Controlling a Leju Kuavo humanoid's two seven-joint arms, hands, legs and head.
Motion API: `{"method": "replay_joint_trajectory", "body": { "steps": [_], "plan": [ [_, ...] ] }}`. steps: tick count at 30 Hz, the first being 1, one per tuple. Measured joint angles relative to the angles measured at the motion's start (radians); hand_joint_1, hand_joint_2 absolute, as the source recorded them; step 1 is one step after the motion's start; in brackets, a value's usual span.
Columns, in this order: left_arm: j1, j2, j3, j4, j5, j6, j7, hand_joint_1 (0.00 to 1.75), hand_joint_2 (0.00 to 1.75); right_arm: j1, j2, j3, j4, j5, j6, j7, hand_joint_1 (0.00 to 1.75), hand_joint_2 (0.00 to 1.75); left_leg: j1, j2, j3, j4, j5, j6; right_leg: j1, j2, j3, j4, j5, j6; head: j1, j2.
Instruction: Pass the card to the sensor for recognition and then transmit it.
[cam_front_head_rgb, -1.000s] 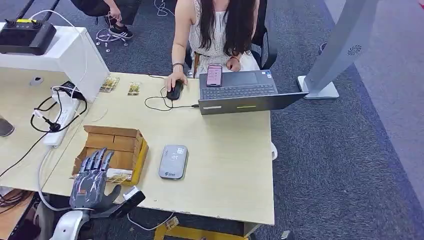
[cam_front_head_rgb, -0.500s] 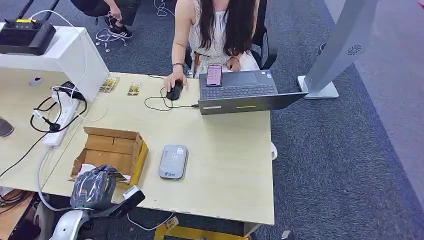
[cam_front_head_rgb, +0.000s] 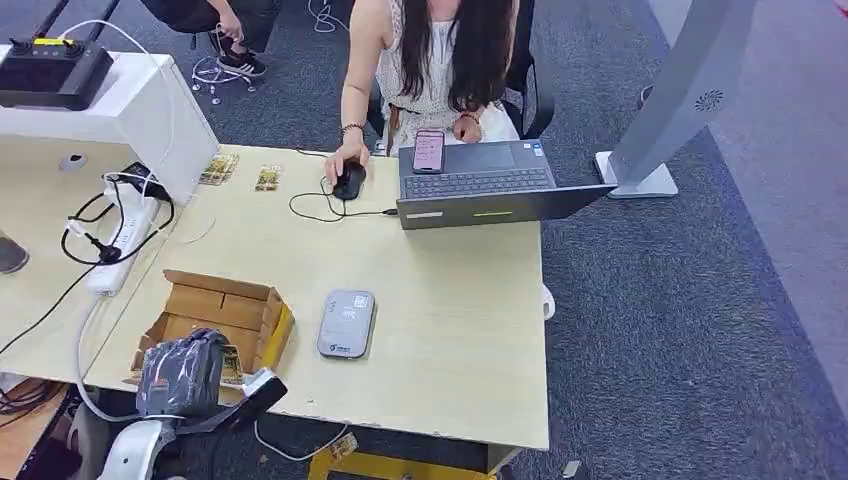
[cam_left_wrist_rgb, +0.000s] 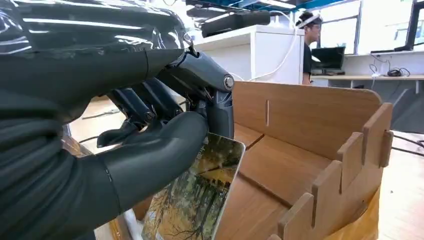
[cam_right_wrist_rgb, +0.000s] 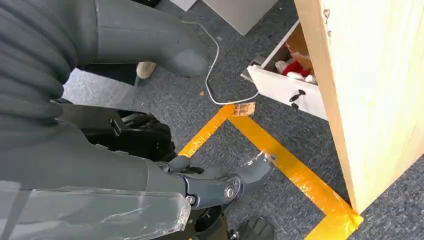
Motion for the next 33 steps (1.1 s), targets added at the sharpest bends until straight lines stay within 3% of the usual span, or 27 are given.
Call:
{"method": "replay_joint_trajectory", "body": {
  "steps": [9,13,18,23,24,26,27,28,29,30,32,33],
  "plan": [
    [-0.005,-0.013,0.013,-0.013,-0.023,0.043,-0.003,1.75,1.75,0.0,0.0,0.0,0.0,0.005,-0.013,0.01,0.0,1.75,0.0,0.0,0.0,0.0,0.0,0.0,0.0,0.0,0.0,0.0,0.0,0.0,0.0,0.0],
    [-0.05,-0.021,0.013,-0.037,-0.046,0.054,-0.04,1.75,1.75,0.0,0.001,0.0,0.0,0.017,-0.005,0.027,0.0,1.75,0.0,-0.001,0.0,0.0,0.001,0.0,0.0,-0.002,0.0,0.0,0.0,0.0,0.0,0.0],
    [-0.199,-0.046,-0.019,-0.045,-0.071,0.089,-0.071,1.75,1.75,-0.002,-0.002,0.006,0.0,0.043,0.057,0.078,0.0,1.75,0.0,-0.005,0.002,0.0,0.002,0.0,0.0,-0.005,0.002,0.0,0.0,0.0,0.0,0.0],
    [-0.465,-0.113,-0.12,0.02,-0.127,0.093,-0.039,1.75,1.75,-0.012,-0.002,0.05,0.0,0.088,0.087,0.114,0.0,1.75,0.0,-0.013,-0.002,0.001,0.007,0.001,0.0,-0.013,0.002,0.0,0.003,0.001,-0.001,0.0],
    [-0.506,-0.127,-0.135,0.038,-0.131,0.093,-0.03,1.75,1.75,-0.013,-0.003,0.056,0.0,0.098,0.075,0.119,0.0,1.75,0.0,-0.012,-0.002,0.001,0.007,0.001,0.0,-0.012,0.001,0.0,0.003,0.001,-0.001,0.0],
    [-0.594,-0.15,-0.158,0.098,-0.132,0.094,-0.008,1.75,1.75,-0.013,-0.006,0.082,0.014,0.166,-0.041,0.128,0.0,1.75,0.0,-0.011,-0.002,0.001,0.007,0.001,-0.001,-0.012,0.001,0.0,0.004,0.002,0.0,0.0],
    [-0.645,-0.166,-0.168,0.146,-0.132,0.096,0.005,1.75,1.75,-0.008,-0.01,0.107,0.025,0.204,-0.116,0.117,0.0,1.75,-0.001,-0.012,-0.002,0.001,0.007,0.001,-0.001,-0.012,0.001,0.0,0.004,0.002,-0.001,0.0],
    [-0.664,-0.164,-0.169,0.16,-0.127,0.098,0.011,1.75,1.75,0.015,-0.022,0.128,0.032,0.22,-0.127,0.067,0.0,1.75,-0.001,-0.012,-0.002,0.001,0.007,0.001,-0.001,-0.012,0.003,0.0,0.003,0.002,0.0,0.0],
    [-0.66,-0.149,-0.168,0.154,-0.112,0.098,0.012,1.75,1.75,0.054,-0.053,0.149,0.041,0.232,-0.078,-0.018,0.0,1.75,-0.003,-0.011,0.0,0.0,0.004,0.002,-0.002,-0.011,0.006,0.0,0.003,0.003,0.0,0.0],
    [-0.638,-0.12,-0.167,0.13,-0.098,0.093,0.009,0.0,1.75,0.087,-0.071,0.167,0.055,0.237,0.015,-0.083,0.0,1.75,-0.004,-0.008,0.004,0.0,0.001,0.003,-0.003,-0.008,0.008,0.0,0.0,0.002,0.0,0.0],
    [-0.576,-0.073,-0.151,0.068,-0.082,0.071,-0.013,0.0,1.75,0.136,-0.111,0.192,0.084,0.245,0.201,-0.116,0.0,1.75,-0.005,-0.005,0.006,-0.001,-0.001,0.003,-0.004,-0.004,0.007,0.0,-0.002,0.003,-0.005,0.0],
    [-0.554,-0.056,-0.139,0.051,-0.082,0.06,-0.021,0.0,1.75,0.152,-0.123,0.198,0.09,0.243,0.213,-0.119,0.0,1.75,-0.004,-0.006,0.005,-0.001,-0.001,0.003,-0.004,-0.005,0.006,0.0,-0.003,0.003,-0.006,0.0]
  ]
}}
